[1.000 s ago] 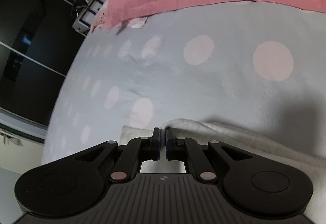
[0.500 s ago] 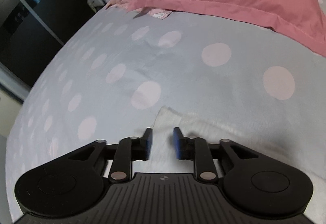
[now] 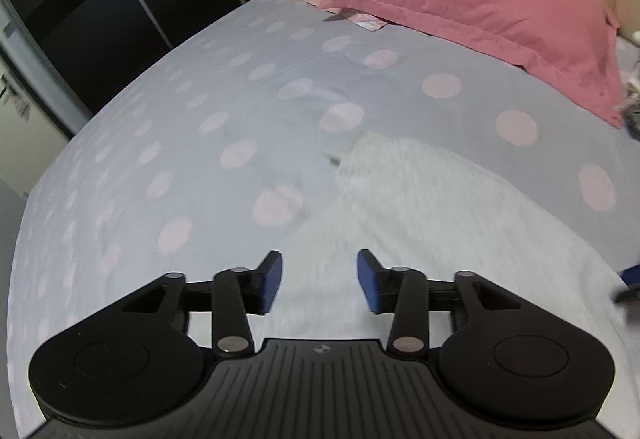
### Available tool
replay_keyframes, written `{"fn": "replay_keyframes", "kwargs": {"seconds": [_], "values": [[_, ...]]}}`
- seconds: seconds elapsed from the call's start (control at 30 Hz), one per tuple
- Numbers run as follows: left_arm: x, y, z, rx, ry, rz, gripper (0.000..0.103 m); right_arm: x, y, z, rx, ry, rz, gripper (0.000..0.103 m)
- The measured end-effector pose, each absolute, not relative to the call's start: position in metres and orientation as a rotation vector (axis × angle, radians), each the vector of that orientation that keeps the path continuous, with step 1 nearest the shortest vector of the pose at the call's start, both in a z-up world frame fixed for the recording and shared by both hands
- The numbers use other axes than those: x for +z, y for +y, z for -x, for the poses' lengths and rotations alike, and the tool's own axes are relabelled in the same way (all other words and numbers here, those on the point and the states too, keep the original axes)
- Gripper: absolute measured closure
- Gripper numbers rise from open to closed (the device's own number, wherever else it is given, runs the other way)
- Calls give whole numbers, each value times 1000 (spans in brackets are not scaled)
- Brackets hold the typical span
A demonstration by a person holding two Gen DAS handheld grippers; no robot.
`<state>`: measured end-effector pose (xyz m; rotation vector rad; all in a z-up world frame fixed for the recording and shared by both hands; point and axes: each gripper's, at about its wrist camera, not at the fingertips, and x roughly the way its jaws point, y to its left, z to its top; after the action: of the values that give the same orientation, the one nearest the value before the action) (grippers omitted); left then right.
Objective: Fold clothes
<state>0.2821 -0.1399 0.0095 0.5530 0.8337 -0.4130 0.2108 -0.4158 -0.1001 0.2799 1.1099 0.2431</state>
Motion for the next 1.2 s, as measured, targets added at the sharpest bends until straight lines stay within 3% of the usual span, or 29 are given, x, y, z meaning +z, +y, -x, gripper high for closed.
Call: {"fn": "replay_keyframes", "kwargs": {"seconds": [0.03,0.1,0.43,0.53,0.63,0.97,1.03,1.07,1.2], "values": [[13,-129,-267,-415,836,-537,62,-107,-417,-211,249,1125,-279,93],[17,-107,-239,-413,847,-503,62,-109,-430,-190,224,1123,-291,98],[-21,-23,-102,-349,977,-313,62,-119,-436,-184,108,1106,-342,98],[-36,-6,-74,-335,1001,-215,62,-108,-433,-176,106,1078,-331,89],[-51,2,-51,-331,1010,-155,63,-92,-429,-155,109,1043,-281,88],[-75,-57,1,-586,936,-129,86,-87,-388,-71,229,1063,-270,87],[-78,-70,7,-640,914,-158,87,-80,-379,-49,252,1032,-256,80],[-79,-77,11,-664,898,-178,88,-75,-372,-38,269,1017,-245,70],[-88,-92,23,-728,847,-239,89,-62,-343,-3,341,974,-205,69]]}}
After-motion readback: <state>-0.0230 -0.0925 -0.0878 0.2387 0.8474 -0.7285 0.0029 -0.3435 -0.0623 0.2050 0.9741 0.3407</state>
